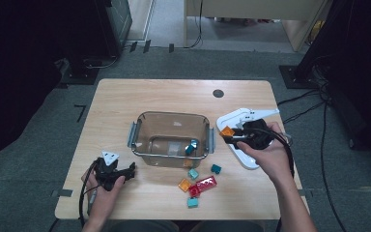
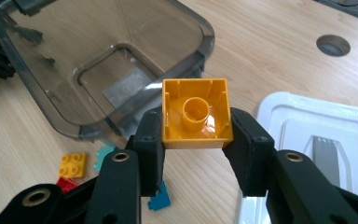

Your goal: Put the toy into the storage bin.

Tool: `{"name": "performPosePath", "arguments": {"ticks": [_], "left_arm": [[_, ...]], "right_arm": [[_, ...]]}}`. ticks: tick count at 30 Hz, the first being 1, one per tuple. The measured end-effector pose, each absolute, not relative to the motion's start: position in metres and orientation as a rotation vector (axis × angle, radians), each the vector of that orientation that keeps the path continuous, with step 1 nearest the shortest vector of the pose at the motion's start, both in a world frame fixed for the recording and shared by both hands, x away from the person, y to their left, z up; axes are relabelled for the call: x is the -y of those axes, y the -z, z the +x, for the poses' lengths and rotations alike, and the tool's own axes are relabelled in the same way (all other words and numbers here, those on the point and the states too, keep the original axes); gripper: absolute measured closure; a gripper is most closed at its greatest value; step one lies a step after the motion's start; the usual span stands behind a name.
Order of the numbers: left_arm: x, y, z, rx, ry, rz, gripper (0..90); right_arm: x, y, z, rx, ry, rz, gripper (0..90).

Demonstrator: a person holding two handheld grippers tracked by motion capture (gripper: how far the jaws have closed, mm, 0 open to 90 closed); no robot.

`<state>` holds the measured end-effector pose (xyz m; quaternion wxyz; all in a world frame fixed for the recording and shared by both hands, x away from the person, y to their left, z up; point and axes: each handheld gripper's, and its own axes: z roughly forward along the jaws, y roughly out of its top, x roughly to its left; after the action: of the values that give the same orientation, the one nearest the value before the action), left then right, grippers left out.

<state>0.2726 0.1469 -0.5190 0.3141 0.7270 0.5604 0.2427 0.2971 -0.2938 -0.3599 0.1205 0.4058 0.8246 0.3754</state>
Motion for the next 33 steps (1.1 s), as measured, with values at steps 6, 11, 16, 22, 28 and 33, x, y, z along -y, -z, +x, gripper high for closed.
{"name": "performPosePath", "arguments": {"ticks": [6,11,16,22,28,33], "left_arm": [[-0.147,0.519,0.273,-1.477,-0.640,1.916,10.6],[-0.147,0.519,0.273,-1.476,-0.640,1.915,10.6],[-0.147,0.519,0.273,-1.477,-0.641,1.915,10.6],[-0.147,0.519,0.273,-1.477,-0.640,1.916,10.6],[-0.147,0.519,0.273,-1.477,-0.640,1.916,10.6],[-0.147,0.519,0.273,-1.476,-0.641,1.915,10.6]], "right_arm": [[0.281,0.351,0.302,-2.420,-1.108,1.142,60.1],[0.269,0.349,0.305,-2.438,-1.113,1.113,60.1],[0.255,0.351,0.310,-2.464,-1.103,1.091,60.1],[0.239,0.355,0.317,-2.499,-1.091,1.067,60.1],[0.224,0.358,0.322,-2.533,-1.078,1.039,60.1],[0.211,0.362,0.326,-2.564,-1.063,1.022,60.1]]}}
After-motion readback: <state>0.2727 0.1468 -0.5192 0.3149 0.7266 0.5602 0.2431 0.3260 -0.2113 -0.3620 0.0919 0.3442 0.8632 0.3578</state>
